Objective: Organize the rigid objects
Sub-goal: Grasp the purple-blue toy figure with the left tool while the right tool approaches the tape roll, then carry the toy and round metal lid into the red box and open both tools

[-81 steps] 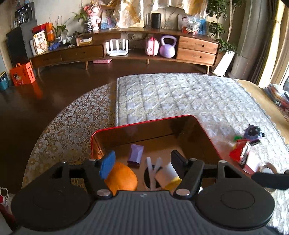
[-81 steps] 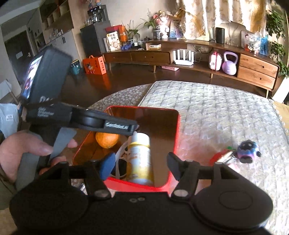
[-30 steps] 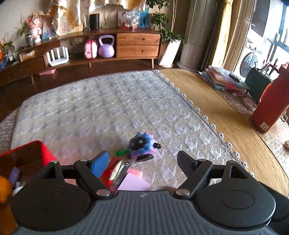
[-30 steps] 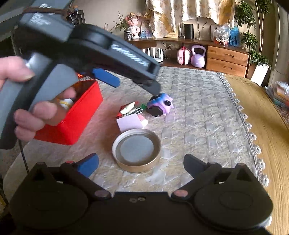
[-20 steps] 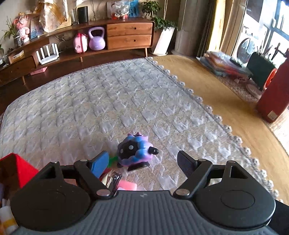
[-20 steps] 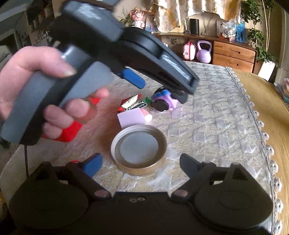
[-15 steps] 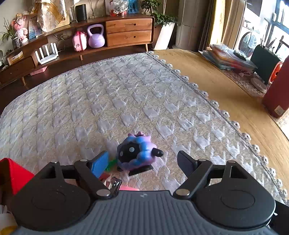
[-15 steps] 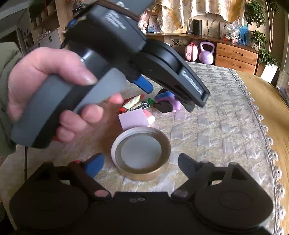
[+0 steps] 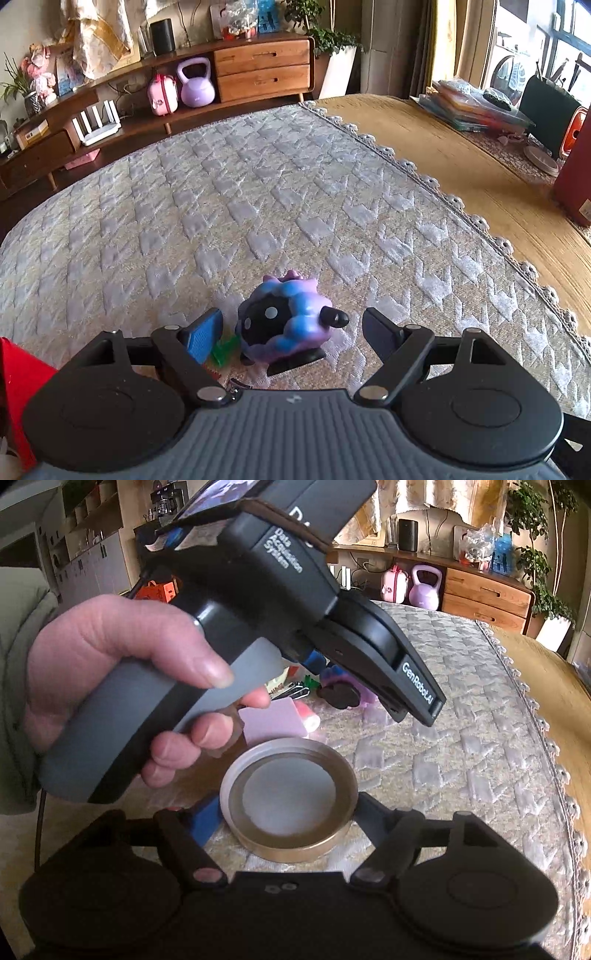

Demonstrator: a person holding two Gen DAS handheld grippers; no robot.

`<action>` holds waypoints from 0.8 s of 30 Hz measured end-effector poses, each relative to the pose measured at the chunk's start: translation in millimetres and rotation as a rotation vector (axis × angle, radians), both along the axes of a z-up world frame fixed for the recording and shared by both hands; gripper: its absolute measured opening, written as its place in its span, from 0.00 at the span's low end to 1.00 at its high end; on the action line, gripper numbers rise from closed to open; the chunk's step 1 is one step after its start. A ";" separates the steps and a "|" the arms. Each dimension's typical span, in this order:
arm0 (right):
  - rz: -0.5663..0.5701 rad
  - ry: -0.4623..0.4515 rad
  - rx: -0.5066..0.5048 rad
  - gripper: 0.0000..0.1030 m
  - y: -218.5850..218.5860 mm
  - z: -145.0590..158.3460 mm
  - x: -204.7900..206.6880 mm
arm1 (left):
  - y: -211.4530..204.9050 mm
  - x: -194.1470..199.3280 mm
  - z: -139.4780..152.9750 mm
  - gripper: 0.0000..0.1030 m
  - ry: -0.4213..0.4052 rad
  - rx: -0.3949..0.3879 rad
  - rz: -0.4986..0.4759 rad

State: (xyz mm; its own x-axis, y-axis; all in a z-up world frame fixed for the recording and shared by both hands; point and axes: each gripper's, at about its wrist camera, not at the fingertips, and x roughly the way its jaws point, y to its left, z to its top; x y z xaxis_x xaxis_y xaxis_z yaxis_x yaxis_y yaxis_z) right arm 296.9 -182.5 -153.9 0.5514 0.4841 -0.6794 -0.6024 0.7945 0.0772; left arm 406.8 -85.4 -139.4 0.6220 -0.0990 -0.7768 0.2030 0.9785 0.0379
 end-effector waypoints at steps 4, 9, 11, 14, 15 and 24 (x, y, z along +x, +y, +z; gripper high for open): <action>-0.010 -0.009 -0.007 0.74 1.4 0.9 -2.0 | -0.1 -0.8 0.0 0.66 -0.007 0.007 0.012; -0.025 -0.012 -0.011 0.74 1.2 0.1 -3.3 | 1.5 -1.4 1.0 0.53 -0.008 0.011 0.032; -0.034 -0.014 -0.007 0.74 -0.5 0.5 -3.7 | 2.1 -2.4 2.0 0.51 -0.013 0.021 0.034; -0.054 -0.016 0.001 0.74 -3.6 2.2 -4.7 | 5.4 -2.9 3.8 0.51 -0.010 0.011 0.048; -0.058 -0.017 0.001 0.74 -5.5 3.3 -5.2 | 7.2 -3.5 5.0 0.51 -0.011 0.002 0.052; -0.101 -0.029 -0.001 0.74 -21.1 15.6 -13.8 | 11.2 -16.9 22.6 0.51 -0.040 -0.007 0.054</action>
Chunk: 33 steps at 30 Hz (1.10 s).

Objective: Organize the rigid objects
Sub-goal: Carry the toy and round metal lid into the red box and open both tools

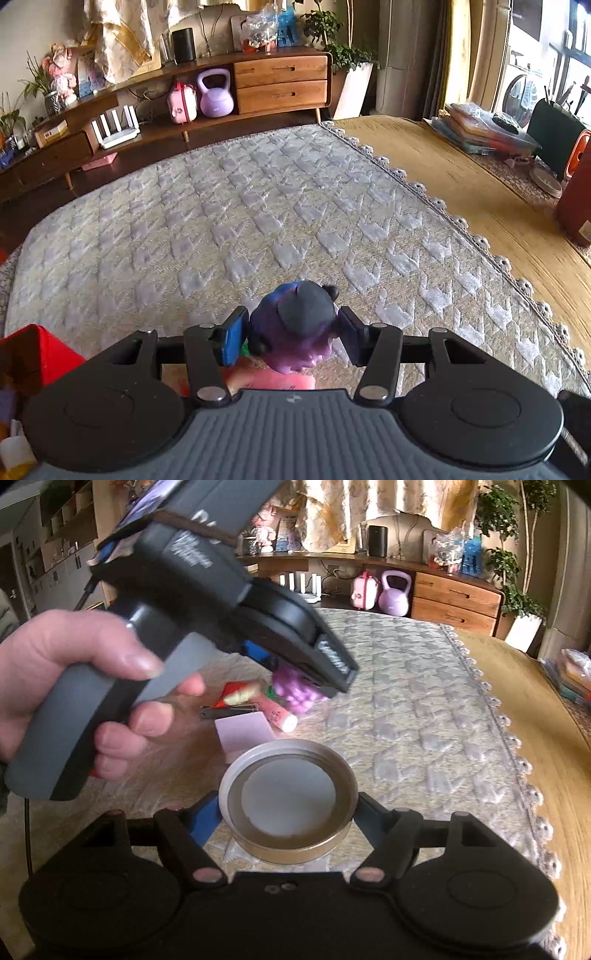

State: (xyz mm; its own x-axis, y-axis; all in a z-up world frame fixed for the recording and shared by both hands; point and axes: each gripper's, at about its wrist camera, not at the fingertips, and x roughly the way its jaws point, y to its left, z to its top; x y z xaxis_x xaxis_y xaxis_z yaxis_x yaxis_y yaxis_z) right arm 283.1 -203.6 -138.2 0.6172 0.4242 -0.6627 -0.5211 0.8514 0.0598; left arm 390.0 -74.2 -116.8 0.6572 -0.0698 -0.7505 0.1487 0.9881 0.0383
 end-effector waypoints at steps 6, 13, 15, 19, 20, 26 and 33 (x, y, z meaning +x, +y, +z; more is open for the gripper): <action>-0.028 -0.028 0.007 0.74 -11.3 16.8 -7.1 | 4.1 -11.6 15.7 0.51 -0.023 -0.019 -0.002; -0.032 -0.048 0.020 0.74 -20.4 36.9 -16.2 | 17.2 -34.0 39.9 0.51 -0.044 -0.052 -0.005; -0.025 -0.056 0.018 0.74 -20.8 43.4 -18.3 | 23.9 -42.6 47.9 0.51 -0.048 -0.065 0.006; -0.008 -0.080 0.015 0.74 -17.8 57.0 -28.6 | 39.6 -61.6 63.5 0.51 -0.048 -0.096 0.024; -0.004 -0.087 0.013 0.74 -17.0 59.4 -30.5 | 43.6 -66.4 66.9 0.51 -0.049 -0.099 0.027; 0.028 -0.113 0.014 0.74 -4.2 76.6 -44.0 | 72.6 -92.4 83.7 0.51 -0.051 -0.103 0.064; 0.088 -0.118 -0.003 0.74 22.3 90.1 -54.6 | 110.0 -119.8 94.1 0.51 -0.060 -0.094 0.111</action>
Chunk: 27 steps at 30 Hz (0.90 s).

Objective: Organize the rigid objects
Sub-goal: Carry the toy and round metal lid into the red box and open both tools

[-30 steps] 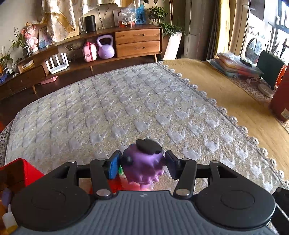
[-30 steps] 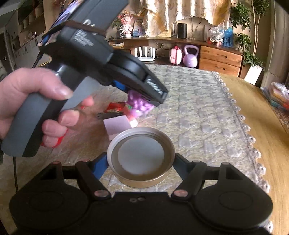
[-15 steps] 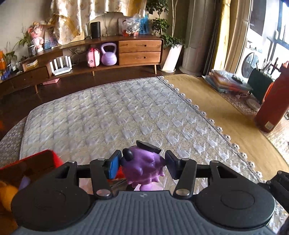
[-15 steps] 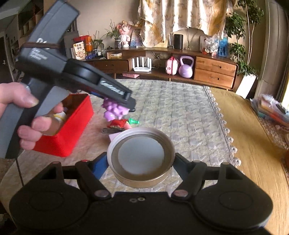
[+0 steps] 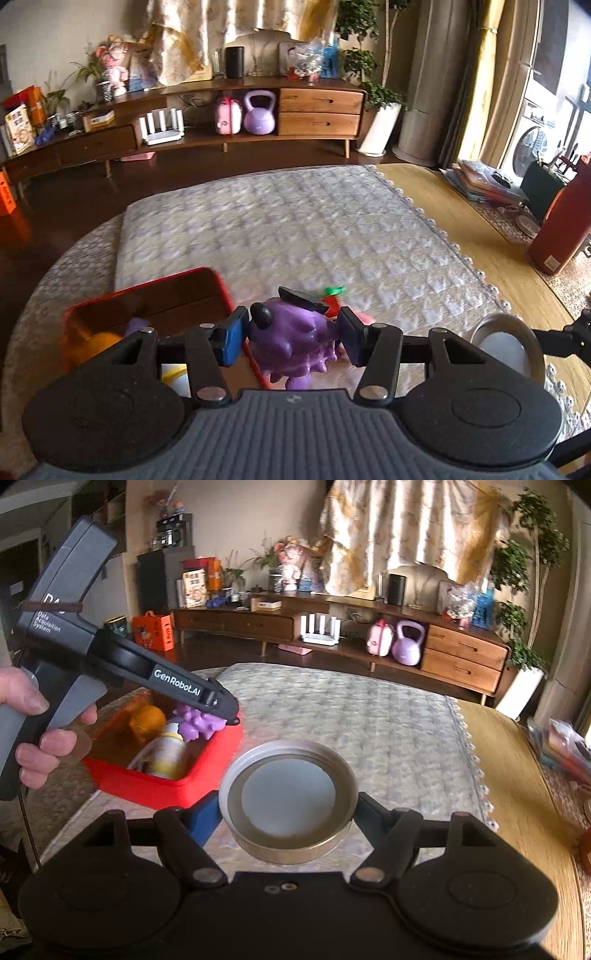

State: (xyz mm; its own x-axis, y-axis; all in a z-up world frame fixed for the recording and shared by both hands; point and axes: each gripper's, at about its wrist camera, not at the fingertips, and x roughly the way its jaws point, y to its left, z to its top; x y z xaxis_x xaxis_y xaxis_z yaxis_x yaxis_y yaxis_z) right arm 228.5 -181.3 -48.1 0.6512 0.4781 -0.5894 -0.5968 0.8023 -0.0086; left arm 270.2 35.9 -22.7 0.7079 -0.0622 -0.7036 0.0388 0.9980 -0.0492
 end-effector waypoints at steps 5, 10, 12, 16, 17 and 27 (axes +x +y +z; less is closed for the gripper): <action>0.030 0.023 0.011 0.74 24.6 3.7 2.6 | 28.1 -15.2 6.5 0.51 -0.016 0.004 0.031; 0.055 0.031 0.004 0.74 52.0 5.3 6.6 | 56.9 -24.4 5.9 0.51 -0.014 0.005 0.065; 0.066 0.033 -0.006 0.74 64.0 5.0 11.0 | 67.2 -27.6 3.4 0.51 -0.012 0.006 0.078; 0.079 0.027 -0.017 0.74 85.9 3.6 20.7 | 90.0 -33.3 -5.8 0.51 0.003 0.010 0.104; 0.081 0.028 -0.014 0.74 90.8 3.4 24.1 | 94.7 -34.4 -8.4 0.51 0.009 0.010 0.109; 0.106 0.031 -0.079 0.74 144.0 -8.9 62.1 | 117.4 -44.5 -42.7 0.51 0.049 0.044 0.091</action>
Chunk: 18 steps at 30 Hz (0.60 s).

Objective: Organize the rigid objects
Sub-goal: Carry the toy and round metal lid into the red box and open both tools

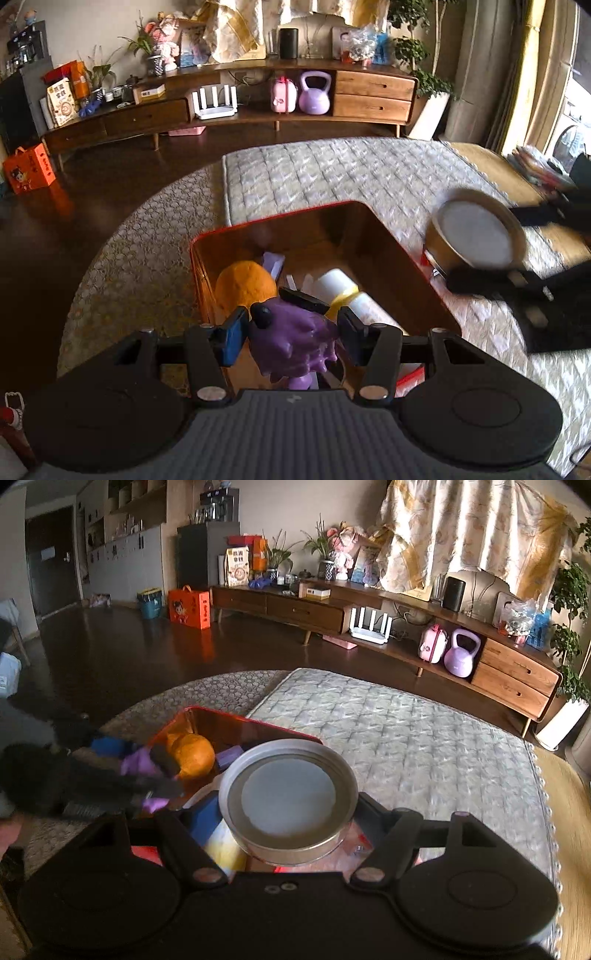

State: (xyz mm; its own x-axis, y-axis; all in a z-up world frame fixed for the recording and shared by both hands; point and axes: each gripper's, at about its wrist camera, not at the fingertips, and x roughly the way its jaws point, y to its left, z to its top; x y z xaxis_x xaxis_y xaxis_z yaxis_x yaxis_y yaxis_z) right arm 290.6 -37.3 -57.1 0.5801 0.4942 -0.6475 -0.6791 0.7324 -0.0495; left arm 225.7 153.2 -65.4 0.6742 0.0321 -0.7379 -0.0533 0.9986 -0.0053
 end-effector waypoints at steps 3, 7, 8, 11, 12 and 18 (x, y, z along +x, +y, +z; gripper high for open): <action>-0.003 0.050 0.013 0.74 12.7 -4.7 17.4 | 0.1 -0.7 -8.0 0.51 -0.003 0.006 -0.020; 0.001 0.089 -0.006 0.74 33.8 -15.3 31.9 | 0.0 1.2 -16.3 0.51 -0.007 0.019 -0.023; 0.004 0.094 -0.010 0.74 38.3 -18.1 33.7 | 0.2 1.8 -17.3 0.51 -0.009 0.020 -0.024; 0.022 0.112 -0.018 0.74 53.2 -25.1 37.6 | 1.8 4.1 -21.2 0.51 -0.013 0.018 -0.028; 0.029 0.109 -0.027 0.74 58.1 -27.4 37.7 | 2.0 4.2 -22.7 0.51 -0.014 0.020 -0.027; 0.039 0.142 -0.045 0.74 77.0 -39.8 45.0 | 6.2 4.7 -30.9 0.51 -0.018 0.015 -0.018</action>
State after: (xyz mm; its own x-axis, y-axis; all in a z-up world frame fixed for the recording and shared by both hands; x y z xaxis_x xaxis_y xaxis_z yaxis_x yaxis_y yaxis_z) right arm 335.6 39.7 -96.9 0.4624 0.4828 -0.7437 -0.7094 0.7046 0.0163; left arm 230.4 159.4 -96.3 0.6878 0.0304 -0.7253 -0.0351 0.9993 0.0087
